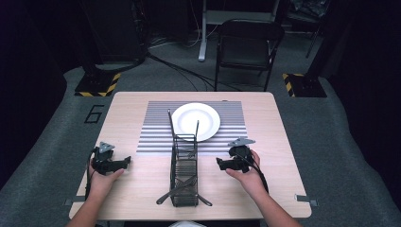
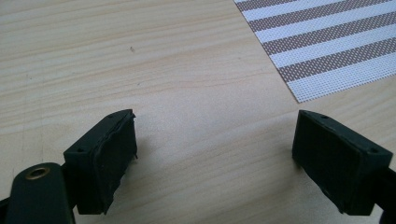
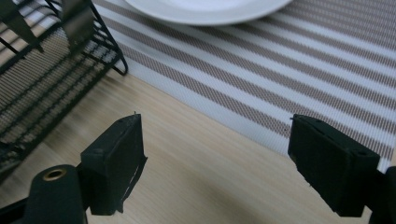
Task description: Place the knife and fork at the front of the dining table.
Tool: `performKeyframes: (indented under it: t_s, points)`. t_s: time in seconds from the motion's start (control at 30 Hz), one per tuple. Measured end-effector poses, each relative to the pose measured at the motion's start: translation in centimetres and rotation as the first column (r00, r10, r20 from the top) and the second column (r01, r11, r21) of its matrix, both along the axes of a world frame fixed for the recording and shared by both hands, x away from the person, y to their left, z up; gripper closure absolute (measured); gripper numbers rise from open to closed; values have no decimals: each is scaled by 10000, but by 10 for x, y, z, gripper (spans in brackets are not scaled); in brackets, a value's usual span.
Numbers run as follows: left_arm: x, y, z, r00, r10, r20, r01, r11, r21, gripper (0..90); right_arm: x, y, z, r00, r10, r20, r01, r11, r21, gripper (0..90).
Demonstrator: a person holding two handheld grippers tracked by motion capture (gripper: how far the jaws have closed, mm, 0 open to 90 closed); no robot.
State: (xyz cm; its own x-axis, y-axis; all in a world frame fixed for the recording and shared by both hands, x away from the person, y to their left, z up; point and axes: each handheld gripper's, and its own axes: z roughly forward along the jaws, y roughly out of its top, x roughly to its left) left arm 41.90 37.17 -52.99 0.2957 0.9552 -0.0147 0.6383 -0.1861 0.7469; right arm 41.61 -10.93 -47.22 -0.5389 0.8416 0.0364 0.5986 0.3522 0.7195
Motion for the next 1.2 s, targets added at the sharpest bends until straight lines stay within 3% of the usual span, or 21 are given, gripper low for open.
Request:
performKeyframes:
  t_s: [0.1,0.17,0.3,0.57,0.9,1.2]
  points:
    - [0,0,0,10000,-37,5,37,10000,7,136,1,10,16,9994,295,194,-296,9996,41,187]
    - [0,0,0,10000,-46,3,46,10000,9,135,1,12,19,9993,296,214,-298,9995,87,189]
    - [0,0,0,10000,-70,-7,70,10000,5,136,4,23,34,9967,812,92,-815,9955,475,202]
    - [0,0,0,9999,-111,7,111,9999,12,135,7,36,51,9913,1315,83,-1318,9888,701,225]
    - [0,0,0,9999,-118,9,118,9999,21,136,13,47,65,9898,1413,165,-1423,9848,998,252]
    - [0,0,0,9999,-109,-5,109,9999,3,136,18,61,72,9843,1739,304,-1760,9804,891,289]
